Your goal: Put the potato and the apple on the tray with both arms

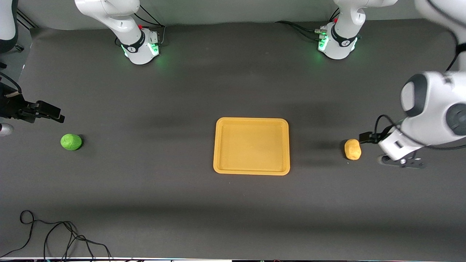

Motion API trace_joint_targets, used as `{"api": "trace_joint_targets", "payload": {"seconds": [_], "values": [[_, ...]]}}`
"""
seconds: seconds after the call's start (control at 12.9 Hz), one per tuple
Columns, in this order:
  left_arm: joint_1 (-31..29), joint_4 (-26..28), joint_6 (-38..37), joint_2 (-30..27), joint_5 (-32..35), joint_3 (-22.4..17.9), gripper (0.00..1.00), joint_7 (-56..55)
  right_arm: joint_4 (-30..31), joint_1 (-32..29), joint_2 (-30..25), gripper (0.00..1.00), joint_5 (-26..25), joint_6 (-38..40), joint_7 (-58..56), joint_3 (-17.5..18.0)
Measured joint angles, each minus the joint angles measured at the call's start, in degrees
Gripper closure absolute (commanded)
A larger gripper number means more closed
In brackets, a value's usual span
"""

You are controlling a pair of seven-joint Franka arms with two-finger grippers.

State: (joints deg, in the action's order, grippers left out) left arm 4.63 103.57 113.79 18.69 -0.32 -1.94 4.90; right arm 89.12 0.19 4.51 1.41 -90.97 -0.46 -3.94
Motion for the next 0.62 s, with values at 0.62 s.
{"api": "trace_joint_targets", "payload": {"seconds": [0.62], "values": [[0.25,6.12,11.32,10.76,-0.15,0.03,0.14,1.76,8.66,-0.72,0.48,0.00,0.01,-8.16,-14.70,-12.69]]}}
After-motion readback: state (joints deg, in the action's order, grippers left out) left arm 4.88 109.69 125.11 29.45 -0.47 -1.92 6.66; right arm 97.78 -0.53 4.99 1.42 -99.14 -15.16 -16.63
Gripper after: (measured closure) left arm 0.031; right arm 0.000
